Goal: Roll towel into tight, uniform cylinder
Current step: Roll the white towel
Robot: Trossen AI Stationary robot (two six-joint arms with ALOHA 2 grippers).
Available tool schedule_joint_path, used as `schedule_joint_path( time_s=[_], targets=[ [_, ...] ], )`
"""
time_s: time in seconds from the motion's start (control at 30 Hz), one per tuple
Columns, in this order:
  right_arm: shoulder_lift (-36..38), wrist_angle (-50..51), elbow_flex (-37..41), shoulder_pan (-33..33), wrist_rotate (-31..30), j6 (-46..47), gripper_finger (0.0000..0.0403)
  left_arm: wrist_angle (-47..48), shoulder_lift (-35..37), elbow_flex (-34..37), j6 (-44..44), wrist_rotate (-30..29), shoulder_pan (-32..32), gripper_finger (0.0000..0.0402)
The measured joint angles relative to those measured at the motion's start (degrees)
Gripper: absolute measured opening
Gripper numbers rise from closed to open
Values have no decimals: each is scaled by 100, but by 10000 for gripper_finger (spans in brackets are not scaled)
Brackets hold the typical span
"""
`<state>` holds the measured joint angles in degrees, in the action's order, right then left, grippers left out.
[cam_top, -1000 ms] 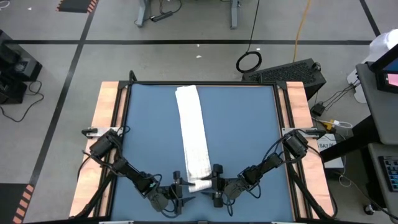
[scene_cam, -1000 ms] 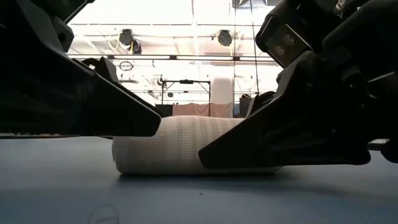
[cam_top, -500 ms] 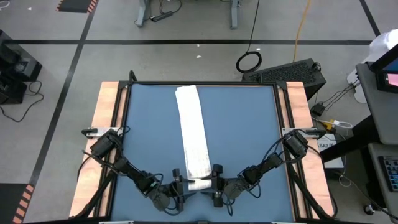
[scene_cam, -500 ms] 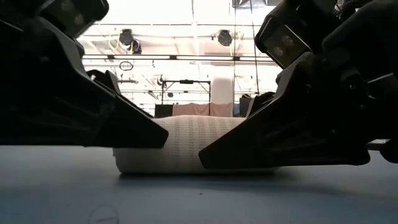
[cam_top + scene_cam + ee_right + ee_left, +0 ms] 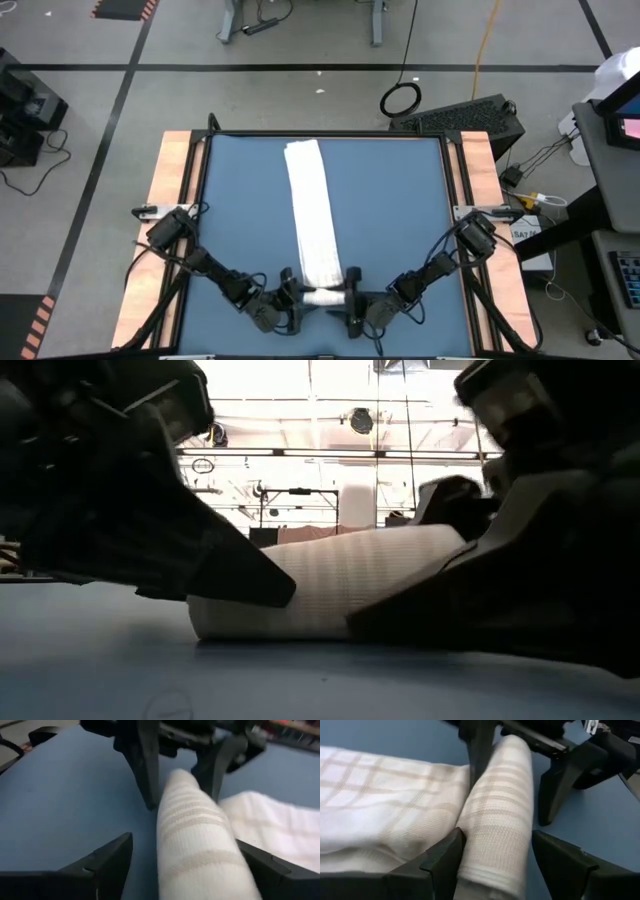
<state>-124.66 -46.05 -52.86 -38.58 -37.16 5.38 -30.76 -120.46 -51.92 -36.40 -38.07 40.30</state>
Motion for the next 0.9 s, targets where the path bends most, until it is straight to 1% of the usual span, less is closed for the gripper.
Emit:
schedule_joint_path(
  time_s=[0.13, 0.2, 0.33, 0.6, 0.8, 0.9],
  targets=[
    [12, -208, 0, -123, -401, -603, 301, 47, 0, 2, -92, 293, -86, 242],
    [15, -326, 0, -179, -468, -917, 305, 46, 0, 2, -231, 372, -129, 242],
    [15, -500, 0, -301, -709, -1209, 306, 54, 17, 4, -539, 483, -202, 241],
    [26, -495, -2, -338, -761, -795, 306, 112, 44, 9, -920, 596, -215, 241],
    [37, -854, -9, -357, -792, -736, 306, 198, 48, 4, -1278, 617, -215, 241],
    [37, -742, -9, -360, -778, -393, 306, 198, 48, 4, -1287, 617, -215, 241]
  ],
)
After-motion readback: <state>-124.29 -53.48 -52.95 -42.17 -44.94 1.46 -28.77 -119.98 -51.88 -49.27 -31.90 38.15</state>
